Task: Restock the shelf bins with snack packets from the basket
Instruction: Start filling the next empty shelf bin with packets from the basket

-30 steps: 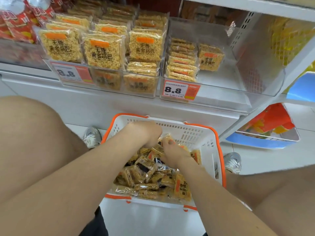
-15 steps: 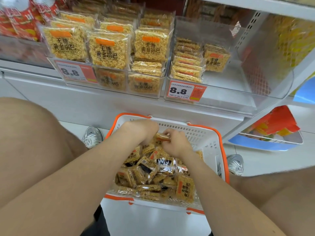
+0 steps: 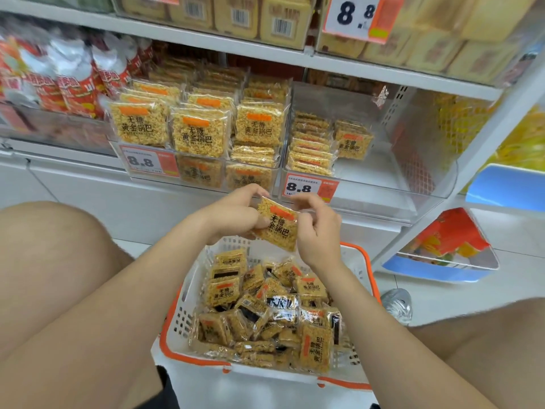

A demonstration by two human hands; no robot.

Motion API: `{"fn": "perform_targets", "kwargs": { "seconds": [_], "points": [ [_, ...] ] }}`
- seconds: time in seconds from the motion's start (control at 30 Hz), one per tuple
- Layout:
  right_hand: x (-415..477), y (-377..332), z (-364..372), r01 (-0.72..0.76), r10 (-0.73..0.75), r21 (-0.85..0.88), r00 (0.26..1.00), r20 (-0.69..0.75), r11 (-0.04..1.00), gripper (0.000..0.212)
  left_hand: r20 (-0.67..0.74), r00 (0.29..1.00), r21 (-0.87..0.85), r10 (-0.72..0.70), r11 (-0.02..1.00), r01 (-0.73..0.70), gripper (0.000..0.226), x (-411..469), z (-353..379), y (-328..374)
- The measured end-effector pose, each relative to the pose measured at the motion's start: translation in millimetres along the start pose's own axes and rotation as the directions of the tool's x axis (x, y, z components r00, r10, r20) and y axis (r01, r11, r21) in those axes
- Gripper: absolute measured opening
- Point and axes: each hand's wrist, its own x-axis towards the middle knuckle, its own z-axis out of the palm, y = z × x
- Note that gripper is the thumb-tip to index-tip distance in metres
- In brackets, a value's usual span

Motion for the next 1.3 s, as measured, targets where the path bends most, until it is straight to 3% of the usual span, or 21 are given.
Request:
{"fn": "perform_targets", "kwargs": {
  "seconds": [0.17, 0.33, 0.43, 0.57, 0.67, 0.73, 0.83, 0.97, 1.03, 1.13, 1.23, 1.3],
  "points": [
    [16, -23, -11, 0.096, -0.097, -0.022, 0.993, -0.061, 0.995, 0.041, -0.130, 0.978, -0.153, 0.163, 0.971, -0.183, 0.034, -18, 0, 24],
    [35, -44, -22, 0.099, -0.100, -0.250, 0.995, 0.008, 0.963, 0.041, -0.297, 0.904, -0.029, 0.309, 0.943, -0.332, 0.035, -24, 1, 40],
    [63, -58, -42, 0.197, -0.168, -0.357, 0.980, 0.111, 0.913, 0.038, -0.362, 0.863, 0.003, 0.352, 0.927, -0.376, 0.047, -23, 1, 55],
    [103, -78, -73, 0.292, -0.227, -0.448, 0.955, 0.193, 0.845, 0.027, -0.421, 0.759, 0.239, 0.497, 0.868, -0.435, 0.040, -18, 5, 80],
    [130, -81, -98, 0.184, -0.147, -0.577, 0.983, 0.111, 0.796, 0.024, -0.414, 0.694, 0.474, 0.589, 0.791, -0.388, 0.046, -14, 14, 98],
    [147, -75, -114, 0.087, -0.055, -0.732, 0.996, 0.068, 0.676, 0.026, -0.331, 0.703, 0.588, 0.629, 0.720, -0.367, 0.047, -9, 19, 109],
    [167, -57, -126, -0.003, 0.090, -0.842, 0.994, 0.054, 0.539, 0.026, -0.152, 0.787, 0.723, 0.598, 0.611, -0.324, 0.047, 7, 25, 121],
    [192, -24, -125, -0.042, 0.281, -0.909, 0.956, 0.084, 0.414, 0.027, 0.015, 0.875, 0.817, 0.484, 0.499, -0.290, 0.025, 43, 33, 124],
    [201, -9, -122, -0.073, 0.353, -0.919, 0.933, 0.075, 0.389, 0.033, 0.047, 0.880, 0.832, 0.473, 0.469, -0.297, 0.019, 57, 39, 117],
    [210, 17, -115, -0.136, 0.407, -0.901, 0.912, 0.049, 0.412, 0.034, 0.063, 0.883, 0.858, 0.466, 0.427, -0.287, 0.038, 72, 52, 103],
    [218, 36, -107, -0.188, 0.456, -0.892, 0.890, 0.023, 0.412, 0.039, 0.092, 0.898, 0.933, 0.431, 0.279, -0.230, 0.065, 81, 60, 103],
    [224, 43, -100, -0.207, 0.470, -0.884, 0.882, 0.016, 0.420, 0.043, 0.069, 0.901, 0.935, 0.428, 0.288, -0.209, 0.070, 82, 59, 109]
  ]
}}
